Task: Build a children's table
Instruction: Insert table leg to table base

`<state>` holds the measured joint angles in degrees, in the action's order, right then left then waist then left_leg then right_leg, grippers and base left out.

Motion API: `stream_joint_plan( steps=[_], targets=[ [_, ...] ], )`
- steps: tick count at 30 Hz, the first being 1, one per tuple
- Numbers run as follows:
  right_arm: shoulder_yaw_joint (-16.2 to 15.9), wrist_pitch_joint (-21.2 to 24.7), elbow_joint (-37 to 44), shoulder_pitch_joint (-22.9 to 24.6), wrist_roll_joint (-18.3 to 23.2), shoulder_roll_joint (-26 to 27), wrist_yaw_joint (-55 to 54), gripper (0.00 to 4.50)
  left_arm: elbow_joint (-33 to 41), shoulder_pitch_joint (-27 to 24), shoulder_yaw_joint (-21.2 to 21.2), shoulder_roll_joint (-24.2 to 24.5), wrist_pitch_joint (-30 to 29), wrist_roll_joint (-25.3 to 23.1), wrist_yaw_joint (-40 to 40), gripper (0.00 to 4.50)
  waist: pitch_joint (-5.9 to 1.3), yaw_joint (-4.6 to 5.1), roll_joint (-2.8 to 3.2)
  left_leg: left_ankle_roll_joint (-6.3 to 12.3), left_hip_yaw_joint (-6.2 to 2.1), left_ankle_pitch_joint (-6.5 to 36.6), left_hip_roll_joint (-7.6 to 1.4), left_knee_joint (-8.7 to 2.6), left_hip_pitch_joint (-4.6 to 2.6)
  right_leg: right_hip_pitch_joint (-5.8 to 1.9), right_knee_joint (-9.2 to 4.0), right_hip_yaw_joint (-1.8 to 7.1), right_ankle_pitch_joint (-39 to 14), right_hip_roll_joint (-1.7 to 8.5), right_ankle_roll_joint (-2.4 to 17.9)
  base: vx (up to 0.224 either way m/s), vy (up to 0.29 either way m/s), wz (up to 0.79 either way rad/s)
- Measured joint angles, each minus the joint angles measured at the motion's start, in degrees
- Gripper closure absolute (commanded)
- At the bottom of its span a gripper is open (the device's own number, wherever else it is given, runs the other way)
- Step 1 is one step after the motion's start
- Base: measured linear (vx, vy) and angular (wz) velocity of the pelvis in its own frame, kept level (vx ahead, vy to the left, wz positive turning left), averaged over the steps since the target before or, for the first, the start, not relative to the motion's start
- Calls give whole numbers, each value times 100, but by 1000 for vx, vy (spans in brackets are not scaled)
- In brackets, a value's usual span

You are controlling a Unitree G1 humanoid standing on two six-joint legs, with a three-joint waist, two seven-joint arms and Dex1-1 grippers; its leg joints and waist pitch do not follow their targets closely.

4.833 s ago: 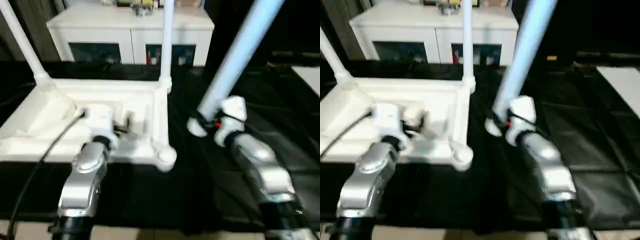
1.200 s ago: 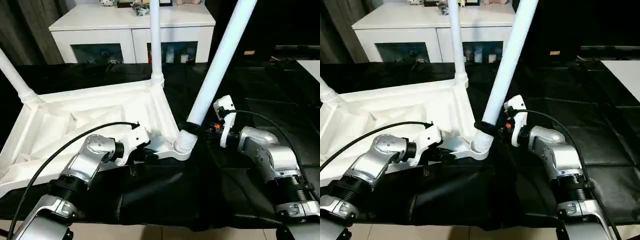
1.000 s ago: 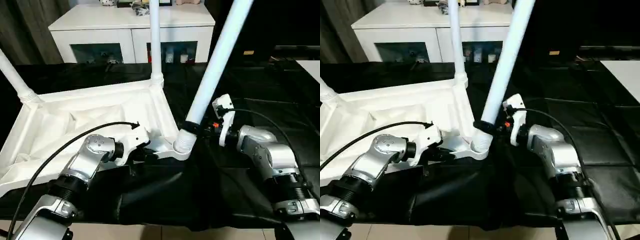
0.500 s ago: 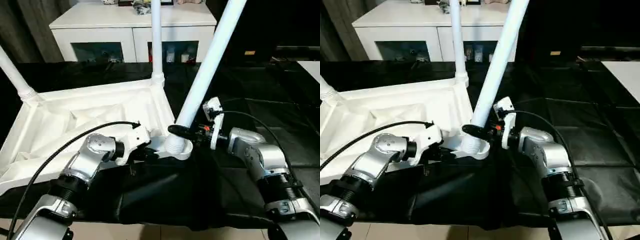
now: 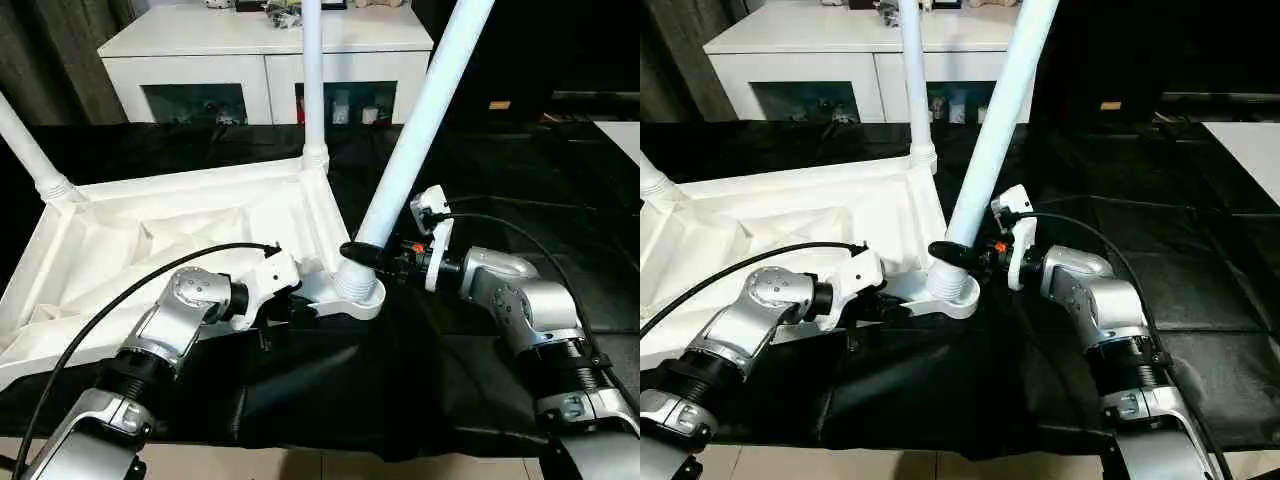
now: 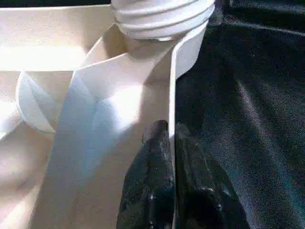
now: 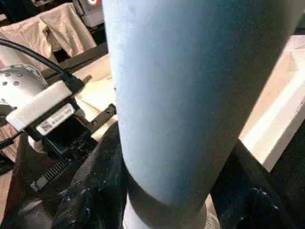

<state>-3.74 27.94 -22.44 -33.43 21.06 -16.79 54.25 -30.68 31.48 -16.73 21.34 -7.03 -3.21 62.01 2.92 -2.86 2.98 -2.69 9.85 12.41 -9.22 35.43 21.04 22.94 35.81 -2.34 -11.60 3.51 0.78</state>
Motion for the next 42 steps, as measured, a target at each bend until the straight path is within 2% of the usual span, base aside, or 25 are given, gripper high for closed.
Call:
stream_joint_plan(
  steps=[21,27,42],
  targets=[
    [16,-374,-328,-30,-86,51,-47,266,-46,5,1,28,45,0,10,450,0,17,0,-14,1,8,-3,0,-1,-1,1,-1,1,-1,1,0,0,0],
    [111,-495,-466,-30,-69,81,-68,266,-68,12,1,31,53,2,12,450,-3,21,4,-15,2,9,-3,0,-4,-2,1,-1,1,-1,2,0,0,0],
    [66,-299,-232,68,-72,-158,180,266,-169,68,-1,24,118,7,46,450,-1,13,4,-14,3,9,-5,0,-1,0,-1,-2,4,-1,6,0,0,0]
  ],
)
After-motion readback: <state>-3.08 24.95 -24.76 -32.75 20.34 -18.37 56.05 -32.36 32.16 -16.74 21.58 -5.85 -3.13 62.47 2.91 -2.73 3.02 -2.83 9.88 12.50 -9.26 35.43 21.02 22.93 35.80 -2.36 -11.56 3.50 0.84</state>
